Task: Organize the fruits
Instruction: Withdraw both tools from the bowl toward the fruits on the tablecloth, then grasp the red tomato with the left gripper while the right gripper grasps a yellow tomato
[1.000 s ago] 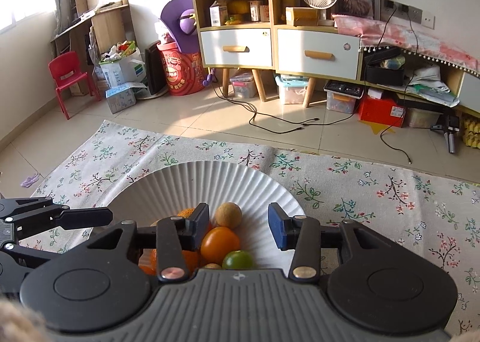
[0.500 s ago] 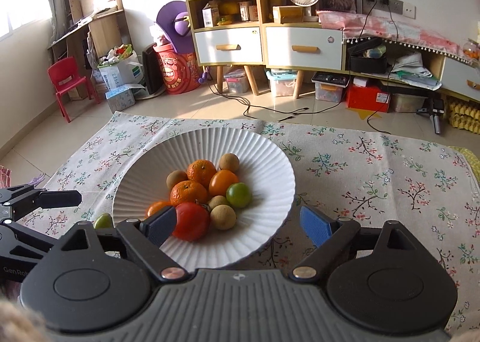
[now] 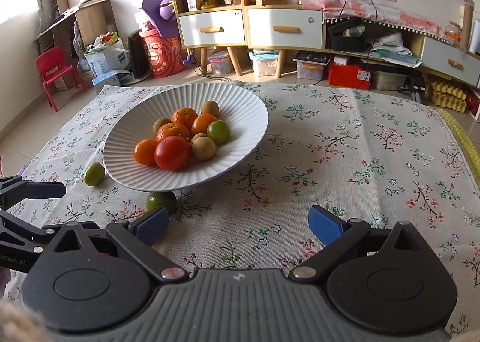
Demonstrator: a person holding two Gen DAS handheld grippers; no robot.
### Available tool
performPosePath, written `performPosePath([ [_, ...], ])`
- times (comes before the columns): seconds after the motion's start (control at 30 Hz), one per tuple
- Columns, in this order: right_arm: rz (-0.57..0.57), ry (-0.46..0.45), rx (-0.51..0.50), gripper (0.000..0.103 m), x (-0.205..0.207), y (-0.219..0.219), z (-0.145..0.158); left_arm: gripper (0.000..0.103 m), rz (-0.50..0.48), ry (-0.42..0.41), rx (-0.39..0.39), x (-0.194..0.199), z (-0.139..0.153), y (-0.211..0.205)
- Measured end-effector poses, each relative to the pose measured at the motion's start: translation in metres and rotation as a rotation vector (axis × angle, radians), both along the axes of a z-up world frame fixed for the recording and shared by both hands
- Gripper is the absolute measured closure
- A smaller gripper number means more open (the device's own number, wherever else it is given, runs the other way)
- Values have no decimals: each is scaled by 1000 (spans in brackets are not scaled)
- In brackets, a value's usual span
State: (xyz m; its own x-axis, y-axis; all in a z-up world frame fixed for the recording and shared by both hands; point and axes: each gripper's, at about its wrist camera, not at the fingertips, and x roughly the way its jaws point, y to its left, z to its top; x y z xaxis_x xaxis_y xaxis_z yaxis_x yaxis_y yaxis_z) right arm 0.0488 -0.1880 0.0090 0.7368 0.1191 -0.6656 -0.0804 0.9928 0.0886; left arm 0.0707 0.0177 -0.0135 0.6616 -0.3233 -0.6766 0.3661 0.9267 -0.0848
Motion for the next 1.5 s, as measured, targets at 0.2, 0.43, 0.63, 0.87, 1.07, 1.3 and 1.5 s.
performPosePath([
  [0.2, 14, -13, 5, 1, -9, 0, -9, 8, -84, 0, -7, -7, -9, -6],
  [0.43, 64, -31, -25, 1, -16, 5, -15, 17, -133, 26, -50, -4, -16, -14],
  [0.63, 103, -35, -14, 1, -19, 8, -18, 44, -166, 44, -48, -2, -22, -20],
  [0.87, 139, -56, -19, 2, -19, 15, -20, 73, -139, 49, 17, -3, -16, -17],
  [1.07, 168, -68, -16, 4, -17, 24, -20, 73, -83, 65, 11, -4, -15, 3],
  [1.3, 231, -64, -39, 15, -19, 42, -23, 73, -41, 67, 11, -9, -15, 24],
  [1.5, 275, -58, -79, 37, -19, 54, -26, 72, -48, 63, 11, -9, -16, 22],
])
